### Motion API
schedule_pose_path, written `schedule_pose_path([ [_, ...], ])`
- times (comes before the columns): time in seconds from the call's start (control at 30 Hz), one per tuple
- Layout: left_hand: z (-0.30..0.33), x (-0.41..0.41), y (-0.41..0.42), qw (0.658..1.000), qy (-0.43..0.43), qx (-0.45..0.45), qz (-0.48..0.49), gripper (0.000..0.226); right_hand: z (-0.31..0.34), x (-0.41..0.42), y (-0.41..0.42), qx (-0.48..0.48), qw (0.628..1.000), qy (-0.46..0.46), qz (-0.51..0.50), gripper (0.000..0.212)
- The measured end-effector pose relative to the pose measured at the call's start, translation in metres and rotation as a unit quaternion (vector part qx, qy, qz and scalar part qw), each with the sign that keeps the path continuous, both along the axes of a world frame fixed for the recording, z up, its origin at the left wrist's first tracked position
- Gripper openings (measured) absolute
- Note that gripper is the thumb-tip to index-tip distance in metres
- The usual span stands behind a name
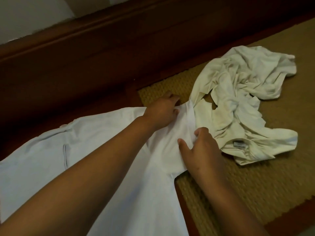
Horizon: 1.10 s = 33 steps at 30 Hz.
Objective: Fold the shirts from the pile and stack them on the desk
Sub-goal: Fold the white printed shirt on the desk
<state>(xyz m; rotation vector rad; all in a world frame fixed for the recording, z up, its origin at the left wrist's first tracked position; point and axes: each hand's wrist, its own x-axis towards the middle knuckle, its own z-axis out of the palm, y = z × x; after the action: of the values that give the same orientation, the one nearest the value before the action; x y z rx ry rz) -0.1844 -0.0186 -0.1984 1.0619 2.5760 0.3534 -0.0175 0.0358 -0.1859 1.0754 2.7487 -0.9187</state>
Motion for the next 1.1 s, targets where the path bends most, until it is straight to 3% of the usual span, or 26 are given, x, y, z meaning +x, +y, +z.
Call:
schedule_pose_path([
  [0.1,-0.004,-0.004,0.000,1.000,0.005,0.000,-0.006,0.038,-0.004,0.001,-0.001,-0.007,1.000,0.017,-0.020,0.051],
  [0.23,-0.008,-0.005,-0.002,0.999,0.006,0.030,-0.031,0.013,-0.005,0.001,0.001,-0.035,0.998,0.029,-0.043,0.045],
  [0.37,-0.005,-0.013,-0.004,0.991,-0.082,0.099,0.026,0.007,-0.007,-0.003,0.006,-0.084,0.995,0.013,-0.053,0.031],
  [0.47,0.011,-0.016,-0.008,0.966,-0.166,0.168,0.106,0.002,-0.003,0.000,0.008,-0.095,0.992,0.054,-0.056,0.016],
  [0.7,0.052,-0.025,-0.060,0.886,-0.326,0.265,0.197,0.008,0.035,0.001,-0.031,-0.179,0.975,0.132,0.006,0.011],
  [0.83,0.070,-0.034,-0.121,0.860,-0.361,0.286,0.218,0.010,0.051,-0.005,-0.085,-0.234,0.951,0.184,0.083,0.022],
  [1.1,0.076,-0.024,-0.264,0.797,-0.368,0.324,0.353,0.017,0.045,-0.018,-0.219,-0.200,0.928,0.191,0.250,0.028],
])
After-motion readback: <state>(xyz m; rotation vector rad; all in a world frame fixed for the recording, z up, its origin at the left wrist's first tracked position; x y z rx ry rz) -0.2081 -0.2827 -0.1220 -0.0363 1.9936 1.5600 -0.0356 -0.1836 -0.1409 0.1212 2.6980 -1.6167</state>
